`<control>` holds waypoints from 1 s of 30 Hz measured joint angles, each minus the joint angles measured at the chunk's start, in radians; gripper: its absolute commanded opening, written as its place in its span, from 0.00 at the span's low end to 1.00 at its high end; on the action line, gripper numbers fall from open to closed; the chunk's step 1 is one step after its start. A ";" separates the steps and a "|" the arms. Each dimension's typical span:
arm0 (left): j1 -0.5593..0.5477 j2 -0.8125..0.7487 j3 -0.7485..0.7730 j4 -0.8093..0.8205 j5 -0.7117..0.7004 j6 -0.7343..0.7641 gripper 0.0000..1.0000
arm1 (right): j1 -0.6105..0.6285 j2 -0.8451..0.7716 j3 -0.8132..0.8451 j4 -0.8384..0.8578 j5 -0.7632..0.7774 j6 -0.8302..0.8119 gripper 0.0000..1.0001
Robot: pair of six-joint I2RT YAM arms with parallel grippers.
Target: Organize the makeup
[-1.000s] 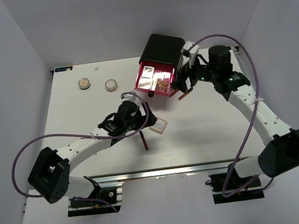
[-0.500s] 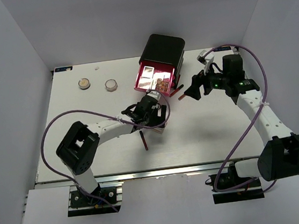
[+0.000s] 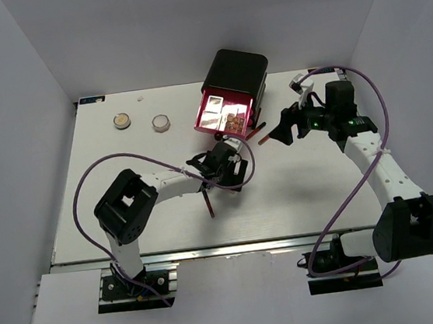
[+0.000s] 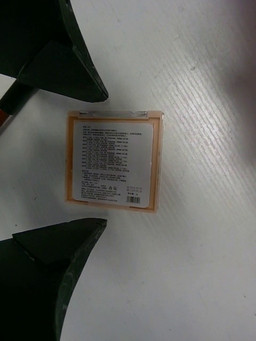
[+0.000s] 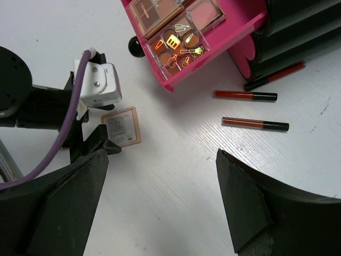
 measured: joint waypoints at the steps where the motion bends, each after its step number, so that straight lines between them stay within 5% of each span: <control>1: -0.003 0.010 0.003 -0.001 -0.002 0.003 0.98 | -0.002 0.000 -0.004 0.000 -0.001 0.002 0.87; 10: -0.028 0.080 0.064 -0.018 -0.097 0.016 0.98 | -0.012 0.000 -0.005 0.008 -0.010 0.008 0.87; 13: -0.031 0.087 0.071 -0.017 -0.106 0.012 0.89 | -0.015 0.000 -0.005 0.008 -0.010 0.010 0.87; 21: -0.037 0.079 0.047 0.019 -0.141 -0.007 0.37 | -0.026 0.000 -0.016 0.011 -0.013 0.014 0.87; 24: -0.037 0.047 0.006 0.025 -0.153 -0.019 0.24 | -0.028 0.000 -0.019 0.008 -0.013 0.014 0.86; 30: -0.037 -0.086 -0.029 -0.023 -0.152 -0.062 0.22 | -0.031 -0.016 -0.019 0.008 -0.013 0.002 0.85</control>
